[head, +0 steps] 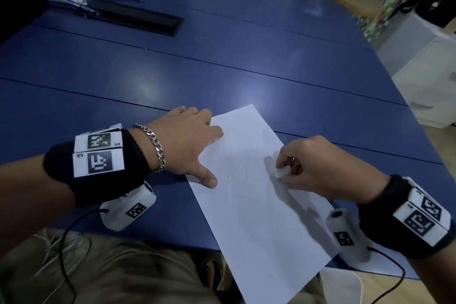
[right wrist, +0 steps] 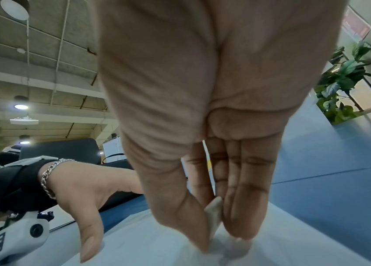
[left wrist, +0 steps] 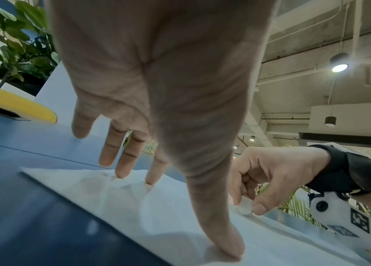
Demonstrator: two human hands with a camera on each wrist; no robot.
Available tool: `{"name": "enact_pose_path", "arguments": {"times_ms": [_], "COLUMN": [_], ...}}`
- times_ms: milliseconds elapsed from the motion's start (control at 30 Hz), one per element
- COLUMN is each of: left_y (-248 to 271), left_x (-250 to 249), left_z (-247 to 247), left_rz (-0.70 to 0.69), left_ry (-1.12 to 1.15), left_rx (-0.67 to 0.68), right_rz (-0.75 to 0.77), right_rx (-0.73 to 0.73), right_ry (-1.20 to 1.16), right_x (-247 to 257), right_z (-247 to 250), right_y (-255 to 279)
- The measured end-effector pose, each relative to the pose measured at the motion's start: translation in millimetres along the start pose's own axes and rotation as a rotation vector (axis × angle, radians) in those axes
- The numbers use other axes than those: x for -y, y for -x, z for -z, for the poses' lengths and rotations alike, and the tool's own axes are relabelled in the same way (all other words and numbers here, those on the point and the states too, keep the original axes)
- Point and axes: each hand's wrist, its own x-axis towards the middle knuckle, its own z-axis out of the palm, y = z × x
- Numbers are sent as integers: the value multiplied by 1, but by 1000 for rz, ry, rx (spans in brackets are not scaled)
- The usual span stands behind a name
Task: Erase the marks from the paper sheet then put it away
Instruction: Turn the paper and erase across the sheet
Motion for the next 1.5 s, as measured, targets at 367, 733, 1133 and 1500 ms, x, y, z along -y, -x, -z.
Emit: {"name": "enact_pose_path", "arguments": {"times_ms": [367, 733, 1133, 1500], "left_y": [-5, -9, -8, -8], "left_x": [11, 10, 8, 8], "left_z": [-11, -10, -9, -10], "left_rz": [44, 91, 101, 104], "left_ry": [135, 104, 119, 100], "left_rx": [194, 239, 226, 220], "right_rz": [151, 264, 295, 262], "right_rx": [-43, -42, -40, -89], "right_ry": [28, 34, 100, 111], "right_x": [42, 57, 56, 52], "right_z": [11, -5, -4, -1], "right_y": [-47, -74, -74, -84]}}
